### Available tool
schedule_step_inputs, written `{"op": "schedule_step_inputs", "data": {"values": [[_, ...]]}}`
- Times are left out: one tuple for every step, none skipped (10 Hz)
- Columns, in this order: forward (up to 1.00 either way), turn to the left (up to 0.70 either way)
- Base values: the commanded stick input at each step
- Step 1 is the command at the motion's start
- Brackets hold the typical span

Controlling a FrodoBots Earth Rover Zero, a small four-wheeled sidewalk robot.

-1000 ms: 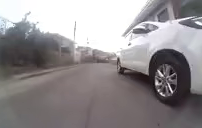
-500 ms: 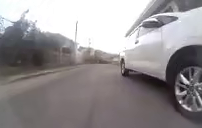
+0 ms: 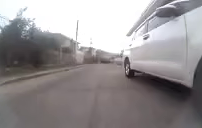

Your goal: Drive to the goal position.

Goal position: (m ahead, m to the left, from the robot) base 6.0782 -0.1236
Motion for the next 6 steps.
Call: {"op": "schedule_step_inputs", "data": {"values": [[1.00,0.00],[1.00,0.00],[1.00,0.00],[1.00,0.00],[1.00,0.00],[1.00,0.00]]}}
